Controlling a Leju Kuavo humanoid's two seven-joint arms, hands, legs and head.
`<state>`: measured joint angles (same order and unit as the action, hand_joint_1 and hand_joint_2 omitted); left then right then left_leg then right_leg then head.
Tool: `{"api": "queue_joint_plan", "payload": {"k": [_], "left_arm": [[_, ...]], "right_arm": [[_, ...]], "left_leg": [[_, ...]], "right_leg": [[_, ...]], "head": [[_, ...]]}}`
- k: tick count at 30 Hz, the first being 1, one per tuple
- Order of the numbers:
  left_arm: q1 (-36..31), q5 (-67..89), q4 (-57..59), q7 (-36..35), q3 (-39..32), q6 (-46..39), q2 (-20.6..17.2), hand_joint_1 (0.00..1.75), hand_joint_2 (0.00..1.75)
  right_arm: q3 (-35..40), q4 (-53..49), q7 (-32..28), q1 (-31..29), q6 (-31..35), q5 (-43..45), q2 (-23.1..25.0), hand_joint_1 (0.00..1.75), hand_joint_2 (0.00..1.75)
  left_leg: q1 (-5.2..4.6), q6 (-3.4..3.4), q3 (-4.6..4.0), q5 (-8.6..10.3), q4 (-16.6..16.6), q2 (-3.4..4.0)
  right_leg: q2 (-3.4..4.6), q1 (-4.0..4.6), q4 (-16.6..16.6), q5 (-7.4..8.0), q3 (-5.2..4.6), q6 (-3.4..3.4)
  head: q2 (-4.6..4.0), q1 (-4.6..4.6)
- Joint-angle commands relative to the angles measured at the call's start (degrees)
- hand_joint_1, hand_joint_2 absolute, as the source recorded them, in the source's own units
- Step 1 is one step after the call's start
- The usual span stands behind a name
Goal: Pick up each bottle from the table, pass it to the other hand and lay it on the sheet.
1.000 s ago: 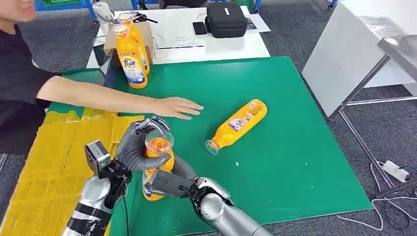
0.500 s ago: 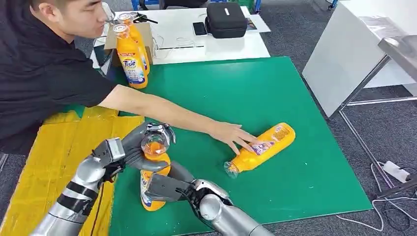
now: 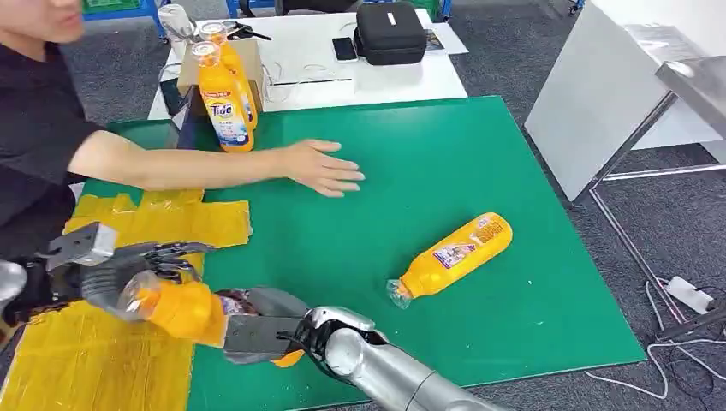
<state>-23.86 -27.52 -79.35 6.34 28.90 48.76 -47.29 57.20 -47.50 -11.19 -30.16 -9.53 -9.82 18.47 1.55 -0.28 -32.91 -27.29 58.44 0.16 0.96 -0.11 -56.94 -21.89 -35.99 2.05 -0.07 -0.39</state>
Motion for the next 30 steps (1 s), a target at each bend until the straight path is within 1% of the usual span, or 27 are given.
{"api": "queue_joint_plan", "payload": {"k": [1, 2, 3, 4, 5, 6, 7, 8, 10, 12, 14, 15, 16, 17, 18, 19, 20, 21, 22, 23, 24, 25, 27, 28, 29, 30], "left_arm": [[3.7, -8.0, -9.9, -2.0, 5.2, -0.8, -14.6, 0.0, 1.75], [3.8, -8.1, -10.0, -1.9, 5.3, -0.9, -14.5, 0.0, 1.75], [4.4, -8.6, -10.0, -1.9, 4.8, -1.2, -14.5, 0.52, 1.75], [6.3, -8.8, -10.6, -1.8, 3.5, -1.3, -14.5, 1.75, 1.75], [7.2, -9.1, -10.9, -1.5, 3.0, -1.3, -14.7, 1.75, 1.75], [10.5, -9.3, -11.7, -0.8, 0.5, -1.7, -14.4, 1.75, 1.75], [11.5, -9.1, -12.1, -0.4, -0.1, -1.8, -14.5, 1.75, 1.75], [13.8, -9.1, -13.0, 0.1, -1.9, -1.9, -14.7, 1.75, 1.75], [16.5, -8.6, -13.7, 0.6, -4.3, -2.2, -14.2, 1.75, 1.75], [19.6, -6.9, -13.5, 0.7, -8.2, -1.4, -11.6, 1.75, 1.75], [20.9, -5.8, -13.0, 0.9, -9.4, -1.1, -9.8, 1.75, 1.75], [21.3, -5.0, -12.7, 1.2, -10.0, -1.0, -8.9, 1.75, 1.75], [21.8, -3.5, -12.0, 1.9, -11.1, -1.2, -7.2, 1.75, 1.75], [22.3, -2.1, -11.1, 2.5, -12.6, -1.3, -5.1, 1.75, 1.75], [23.0, -0.2, -10.1, 3.6, -14.1, -1.5, -2.4, 1.75, 1.75], [24.3, 3.0, -8.7, 6.0, -16.7, -2.8, 2.1, 1.75, 1.75], [24.6, 7.3, -6.7, 9.1, -19.4, -3.7, 8.5, 1.75, 1.75], [25.7, 12.1, -5.2, 13.0, -20.8, -6.0, 14.7, 1.75, 1.75], [25.8, 16.0, -4.2, 16.6, -21.7, -8.0, 18.9, 0.0, 1.75], [25.6, 17.7, -3.4, 18.9, -23.8, -10.4, 24.6, 0.0, 0.0], [25.6, 16.1, -3.0, 17.0, -24.4, -10.6, 27.9, 0.0, 0.0], [25.9, 17.1, -4.5, 17.8, -25.2, -12.7, 29.1, 0.0, 0.0], [26.0, 16.5, -6.0, 16.5, -25.9, -12.8, 28.8, 0.0, 0.0], [26.1, 15.9, -6.3, 16.0, -26.4, -12.4, 28.6, 0.0, 0.0], [26.1, 15.8, -6.4, 15.8, -26.7, -12.3, 28.5, 0.0, 0.0], [26.2, 15.6, -6.5, 15.6, -27.0, -12.1, 28.4, 0.0, 0.0]], "right_arm": [[5.4, 2.6, -0.1, -4.4, -0.7, 1.4, 0.5, 1.75, 1.75], [5.5, 2.6, -0.1, -4.4, -0.7, 1.4, 0.6, 1.75, 1.75], [5.6, 2.7, 0.0, -4.4, -0.6, 1.4, 0.5, 1.75, 1.75], [5.9, 2.8, -0.1, -4.6, -0.8, 1.7, 0.5, 1.75, 1.75], [6.0, 2.8, -0.2, -4.7, -0.9, 1.8, 0.6, 1.75, 1.75], [6.3, 2.8, -0.2, -4.9, -0.8, 2.1, 0.5, 1.75, 1.75], [6.3, 2.8, -0.2, -4.9, -0.8, 2.1, 0.5, 1.75, 1.75], [6.4, 3.0, -0.3, -5.0, -0.8, 2.4, 0.5, 1.75, 1.75], [6.6, 2.9, -0.4, -5.2, -0.7, 2.6, 0.3, 1.75, 1.75], [6.8, 3.4, -0.7, -5.4, -0.8, 2.8, 0.5, 1.75, 1.75], [6.9, 3.5, -0.7, -5.4, -0.8, 2.8, 0.6, 1.75, 1.75], [7.0, 3.5, -0.8, -5.4, -0.7, 2.9, 0.6, 1.75, 1.75], [6.9, 3.5, -0.9, -5.4, -0.6, 2.9, 0.5, 1.75, 1.75], [6.7, 3.1, -1.2, -5.3, -0.2, 3.0, 0.3, 1.75, 1.75], [6.4, 2.4, -1.6, -5.2, 0.2, 3.2, 0.0, 1.75, 1.75], [5.5, 0.9, -2.2, -4.9, 1.3, 3.2, -0.9, 1.75, 1.75], [4.0, -1.4, -3.3, -4.4, 2.9, 3.1, -1.8, 1.75, 1.75], [2.2, -4.4, -4.1, -3.7, 5.0, 2.5, -3.5, 1.75, 1.75], [0.8, -7.3, -4.3, -2.9, 5.8, 1.7, -4.7, 1.75, 1.75], [-1.1, -10.4, -4.7, -1.7, 7.6, 0.6, -6.0, 1.75, 1.75], [-3.4, -14.5, -4.5, -0.1, 7.7, 0.0, -7.4, 1.75, 1.75], [-5.0, -17.4, -4.4, 0.8, 7.9, -0.4, -8.4, 1.75, 1.75], [-6.0, -19.4, -3.5, 1.5, 6.9, -0.9, -9.0, 1.75, 1.75], [-6.1, -19.1, -3.4, 1.6, 6.8, -1.2, -8.8, 1.75, 1.75], [-6.2, -18.9, -3.4, 1.7, 6.7, -1.2, -8.6, 1.75, 1.75], [-6.2, -18.5, -3.4, 1.7, 6.7, -1.4, -8.4, 1.75, 1.75]], "left_leg": [[-0.03, 0.04, 0.03, -0.04, 0.0, 0.09], [-0.06, 0.08, 0.09, -0.05, 0.0, 0.06], [-0.01, 0.06, 0.06, -0.03, 0.0, 0.04], [-0.04, 0.04, -0.02, 0.0, 0.0, -0.03], [-0.07, 0.09, 0.05, 0.0, 0.0, -0.02], [-0.07, 0.07, 0.04, 0.0, 0.0, 0.05], [-0.09, 0.1, 0.07, 0.01, -0.1, 0.02], [-0.12, 0.09, 0.08, 0.01, -0.1, 0.08], [-0.1, 0.09, 0.08, 0.0, -0.1, 0.09], [-0.1, 0.09, 0.09, -0.01, -0.1, 0.02], [-0.12, 0.06, 0.02, 0.02, -0.1, -0.04], [-0.15, 0.09, 0.13, 0.03, -0.2, -0.06], [-0.11, 0.05, 0.02, 0.03, -0.1, -0.07], [-0.15, 0.1, 0.17, 0.05, -0.2, -0.06], [-0.16, 0.08, 0.12, 0.06, -0.2, -0.07], [-0.19, 0.11, 0.18, 0.08, -0.2, -0.09], [-0.21, 0.08, 0.13, 0.09, -0.2, -0.12], [-0.28, 0.13, 0.27, 0.17, -0.4, -0.2], [-0.29, 0.13, 0.27, 0.17, -0.4, -0.18], [-0.44, 0.19, 0.47, 0.29, -0.7, -0.28], [-0.45, 0.23, 0.48, 0.29, -0.7, -0.29], [-0.54, 0.28, 0.59, 0.41, -0.9, -0.49], [-0.7, 0.18, 0.15, 0.14, -0.3, -0.3], [-0.78, 0.25, 0.18, 0.14, -0.2, -0.44], [-0.52, 0.23, -0.02, 0.09, -0.1, -0.41], [-0.34, 0.26, 0.0, 0.05, 0.0, -0.29]], "right_leg": [[0.06, -0.01, 0.0, -0.02, -0.02, -0.03], [0.0, -0.02, 0.0, -0.05, 0.05, -0.05], [-0.01, 0.04, 0.0, -0.02, 0.04, -0.04], [-0.05, -0.01, 0.0, -0.02, -0.04, -0.02], [-0.08, -0.02, 0.0, -0.03, 0.02, -0.03], [0.01, -0.02, 0.0, 0.0, 0.0, -0.03], [-0.03, -0.05, 0.0, 0.0, 0.04, -0.04], [0.04, -0.08, 0.1, 0.01, 0.03, -0.02], [0.05, -0.06, 0.1, 0.0, 0.02, -0.03], [-0.03, -0.05, 0.1, -0.02, 0.06, -0.04], [-0.07, -0.08, 0.1, -0.02, 0.0, -0.02], [-0.11, -0.1, 0.1, -0.04, 0.1, -0.03], [-0.08, -0.08, 0.1, -0.02, 0.0, -0.01], [-0.12, -0.1, 0.1, -0.02, 0.14, -0.03], [-0.1, -0.12, 0.1, 0.0, 0.08, -0.01], [-0.13, -0.14, 0.2, 0.0, 0.14, -0.01], [-0.14, -0.16, 0.1, 0.0, 0.09, 0.01], [-0.24, -0.23, 0.3, 0.04, 0.24, 0.01], [-0.23, -0.23, 0.3, 0.04, 0.24, 0.02], [-0.34, -0.36, 0.5, 0.09, 0.43, 0.05], [-0.37, -0.36, 0.6, 0.11, 0.48, 0.04], [-0.56, -0.45, 0.8, 0.16, 0.67, 0.11], [-0.34, -0.63, 0.3, -0.01, 0.12, 0.1], [-0.48, -0.7, 0.3, -0.01, 0.25, 0.12], [-0.39, -0.48, 0.2, -0.01, 0.15, 0.1], [-0.28, -0.39, 0.3, 0.04, 0.23, 0.08]], "head": [[0.0, 0.0], [0.0, 0.0], [0.0, 0.0], [0.0, 0.0], [0.0, 0.02], [0.0, 0.04], [0.0, 0.02], [0.0, 0.0], [0.0, 0.02], [0.0, 0.04], [0.0, 0.02], [0.0, 0.02], [0.0, 0.02], [0.0, 0.02], [0.0, 0.02], [0.0, 0.02], [0.0, 0.02], [0.0, 0.02], [0.0, 0.02], [0.0, 0.0], [0.0, 0.04], [0.0, 0.04], [0.0, -0.2], [0.0, -0.24], [0.0, -0.13], [0.0, 0.11]]}}
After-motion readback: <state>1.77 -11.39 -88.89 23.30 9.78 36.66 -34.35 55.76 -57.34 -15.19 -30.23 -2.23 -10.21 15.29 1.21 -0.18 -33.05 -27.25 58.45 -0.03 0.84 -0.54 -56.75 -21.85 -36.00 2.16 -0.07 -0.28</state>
